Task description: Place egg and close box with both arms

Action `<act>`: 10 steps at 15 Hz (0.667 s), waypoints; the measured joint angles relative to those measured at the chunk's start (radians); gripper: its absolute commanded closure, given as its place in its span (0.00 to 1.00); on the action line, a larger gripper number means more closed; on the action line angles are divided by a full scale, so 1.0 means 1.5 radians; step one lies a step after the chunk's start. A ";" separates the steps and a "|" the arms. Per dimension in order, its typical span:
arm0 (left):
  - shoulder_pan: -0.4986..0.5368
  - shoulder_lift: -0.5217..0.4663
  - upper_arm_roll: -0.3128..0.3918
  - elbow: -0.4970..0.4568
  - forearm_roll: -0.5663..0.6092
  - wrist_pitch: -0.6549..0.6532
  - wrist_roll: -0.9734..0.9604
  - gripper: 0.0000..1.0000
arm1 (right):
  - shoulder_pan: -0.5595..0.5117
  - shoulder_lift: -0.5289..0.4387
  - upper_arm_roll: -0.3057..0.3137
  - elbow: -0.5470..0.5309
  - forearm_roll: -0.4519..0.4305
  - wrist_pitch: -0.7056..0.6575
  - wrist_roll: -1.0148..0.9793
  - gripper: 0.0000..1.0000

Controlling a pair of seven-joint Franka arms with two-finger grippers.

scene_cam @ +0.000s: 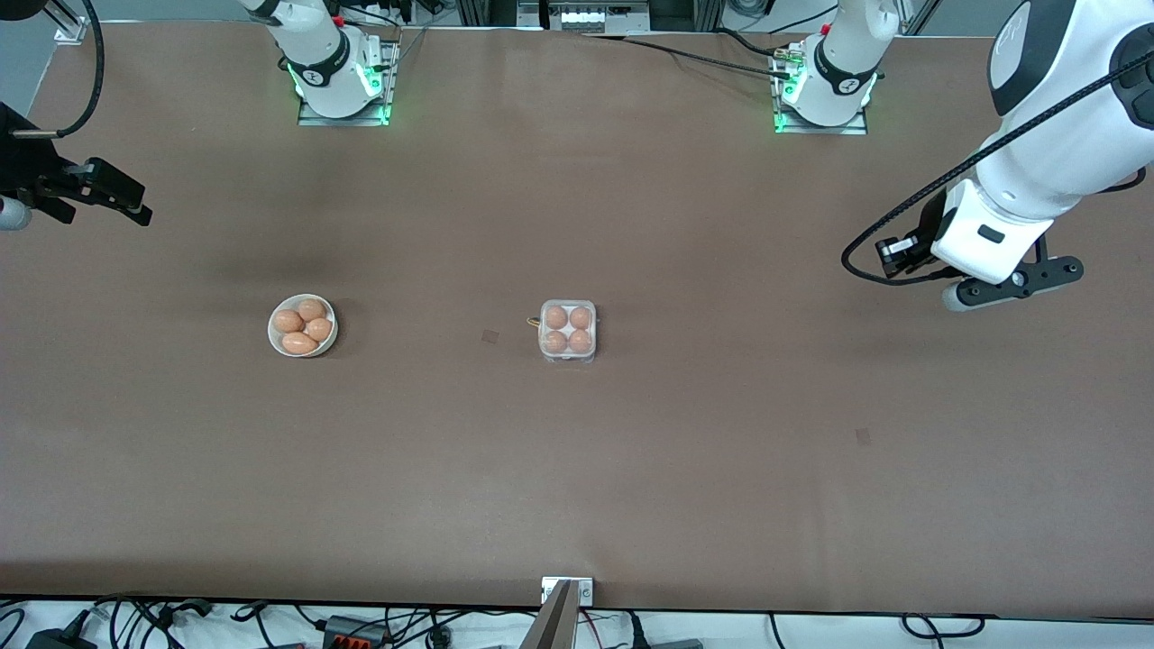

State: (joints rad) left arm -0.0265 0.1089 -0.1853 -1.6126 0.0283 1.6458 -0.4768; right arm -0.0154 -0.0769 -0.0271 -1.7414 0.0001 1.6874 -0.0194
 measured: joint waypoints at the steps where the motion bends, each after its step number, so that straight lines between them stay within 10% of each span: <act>1: 0.001 -0.004 0.000 -0.006 0.000 0.000 0.000 0.00 | 0.000 0.000 0.000 0.000 0.000 -0.001 0.000 0.00; 10: 0.064 -0.019 0.001 -0.010 -0.003 0.001 0.119 0.00 | 0.000 0.000 0.000 0.000 0.000 -0.004 0.001 0.00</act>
State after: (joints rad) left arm 0.0702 0.0799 -0.1846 -1.6279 0.0240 1.6467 -0.2987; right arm -0.0152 -0.0769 -0.0266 -1.7417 0.0001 1.6818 -0.0182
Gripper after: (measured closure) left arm 0.000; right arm 0.000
